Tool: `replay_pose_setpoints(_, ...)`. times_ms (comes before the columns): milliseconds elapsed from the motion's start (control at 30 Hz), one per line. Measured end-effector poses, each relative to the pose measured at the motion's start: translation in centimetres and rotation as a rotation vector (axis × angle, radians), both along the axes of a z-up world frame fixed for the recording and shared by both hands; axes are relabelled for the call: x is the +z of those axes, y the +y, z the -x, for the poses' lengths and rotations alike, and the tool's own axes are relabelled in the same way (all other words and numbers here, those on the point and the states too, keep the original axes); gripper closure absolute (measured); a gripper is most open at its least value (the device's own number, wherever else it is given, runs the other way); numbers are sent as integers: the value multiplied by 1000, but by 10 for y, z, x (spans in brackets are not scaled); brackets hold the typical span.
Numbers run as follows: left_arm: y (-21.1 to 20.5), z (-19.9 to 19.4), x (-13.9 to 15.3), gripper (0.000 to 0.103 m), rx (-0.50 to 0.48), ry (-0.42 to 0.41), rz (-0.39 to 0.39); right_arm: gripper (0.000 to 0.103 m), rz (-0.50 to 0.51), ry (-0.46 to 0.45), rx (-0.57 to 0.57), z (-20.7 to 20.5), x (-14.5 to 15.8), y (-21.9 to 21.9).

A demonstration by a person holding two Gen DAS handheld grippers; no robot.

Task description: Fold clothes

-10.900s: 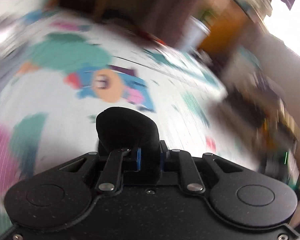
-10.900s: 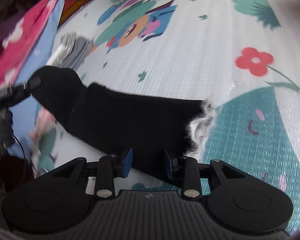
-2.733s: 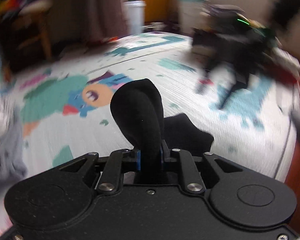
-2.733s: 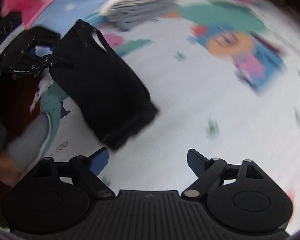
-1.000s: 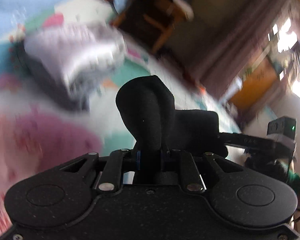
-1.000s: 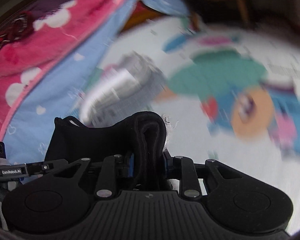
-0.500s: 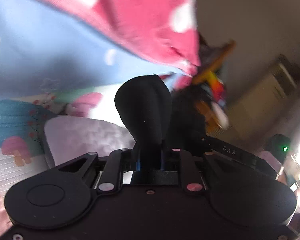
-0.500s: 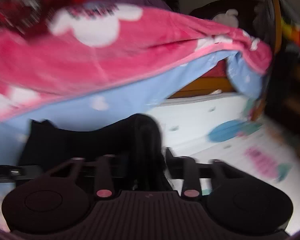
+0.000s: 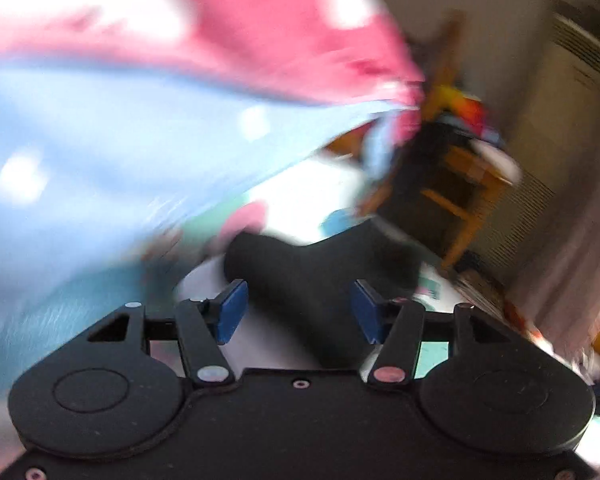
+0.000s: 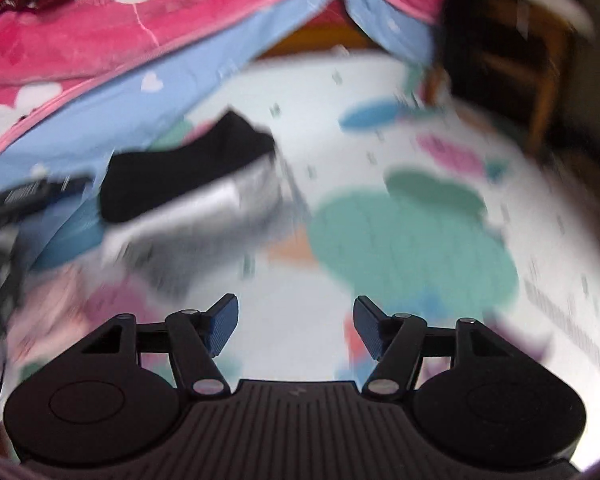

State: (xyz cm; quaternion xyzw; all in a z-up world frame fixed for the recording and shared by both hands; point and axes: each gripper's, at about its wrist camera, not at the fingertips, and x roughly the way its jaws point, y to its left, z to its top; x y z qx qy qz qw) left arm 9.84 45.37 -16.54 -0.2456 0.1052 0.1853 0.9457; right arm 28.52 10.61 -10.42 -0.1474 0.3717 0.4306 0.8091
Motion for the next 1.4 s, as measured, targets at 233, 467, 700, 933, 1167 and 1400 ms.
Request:
replay_pose_setpoints(233,-15,-105,33,47,-212,24,-278,32,37,234,-200,105,60,-164)
replay_pose_setpoints(467,-3,-198,-38,43,-295,379,-403,24,10,253,-393,197,138,-263)
replay_pose_setpoints(700,-15,-178,-10,43,-275,370,-386,24,-111,290,-474,221,143,-290)
replay_pose_setpoints(933,-78,-107,75,29,-433,361,-235,1,-241,331,-380,213,184,-256)
replay_pose_setpoints(1167,-178,-81,195,16,-664,356,-189,0,-233,235,-561,203,198,-285)
replay_pose_setpoints(1400,-317,-40,277,0,-740,465,-307,0,-209,118,-754,216,204,-305)
